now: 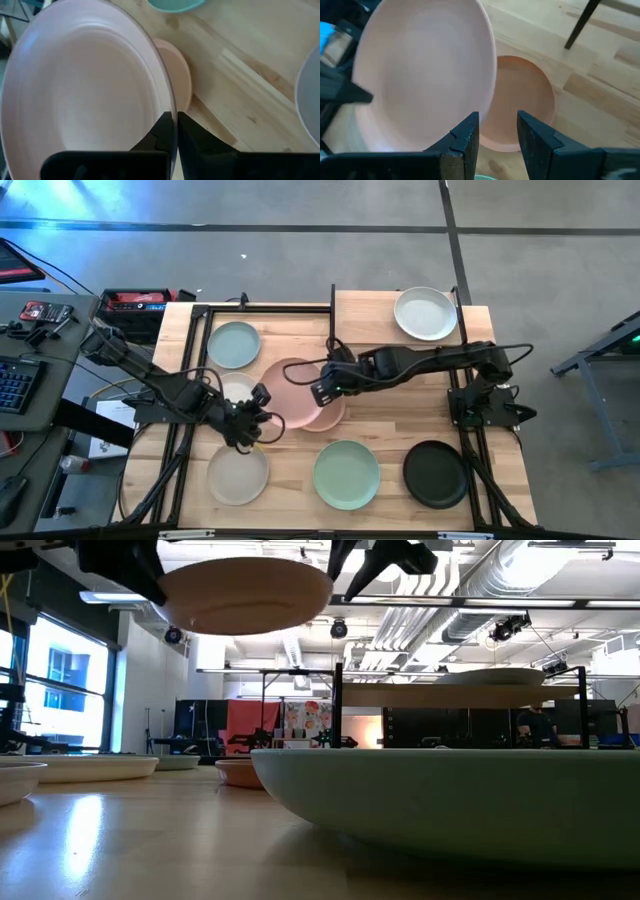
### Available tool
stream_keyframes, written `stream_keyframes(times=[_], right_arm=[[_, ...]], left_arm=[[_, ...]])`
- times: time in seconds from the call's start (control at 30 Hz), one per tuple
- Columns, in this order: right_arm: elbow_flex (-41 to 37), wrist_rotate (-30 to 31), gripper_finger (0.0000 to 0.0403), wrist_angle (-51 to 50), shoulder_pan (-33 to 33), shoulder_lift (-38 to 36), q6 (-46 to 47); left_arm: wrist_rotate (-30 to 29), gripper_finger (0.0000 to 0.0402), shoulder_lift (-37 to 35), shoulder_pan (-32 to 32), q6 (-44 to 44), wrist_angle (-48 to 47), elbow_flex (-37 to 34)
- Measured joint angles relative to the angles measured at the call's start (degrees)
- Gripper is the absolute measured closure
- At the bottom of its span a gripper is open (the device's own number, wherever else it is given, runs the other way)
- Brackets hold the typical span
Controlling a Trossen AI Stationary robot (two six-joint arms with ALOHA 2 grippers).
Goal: Place and stack plates onto a shelf
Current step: Stack the light brown plate on top of the white plate on the shelf
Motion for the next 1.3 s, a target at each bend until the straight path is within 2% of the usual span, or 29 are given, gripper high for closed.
stream_keyframes(times=[0.27,0.6,0.7,0.87,1.3], right_arm=[[-0.01,-0.91,0.029,0.64,0.0,1.09,1.0],[-0.02,-1.11,0.0293,-0.12,0.0,2.11,1.12],[-0.02,-1.19,0.0317,-0.15,0.0,2.11,1.03],[-0.02,-2.56,0.0392,-0.12,-0.13,2.11,0.13],[-0.02,-3.21,0.04,-0.89,-0.26,2.11,2.99]], left_arm=[[-0.24,0.04,2.1,-0.43,-0.85,0.88,-0.04],[-2.25,0.04,2.52,-0.42,2.36,4.32,-0.04],[-2.25,0.04,2.52,-0.22,2.22,4.3,-0.04],[-1.22,0.0391,2.52,0.25,2.1,4.71,-0.04],[-1.2,0.0383,2.61,0.47,2.08,4.96,-0.04]])
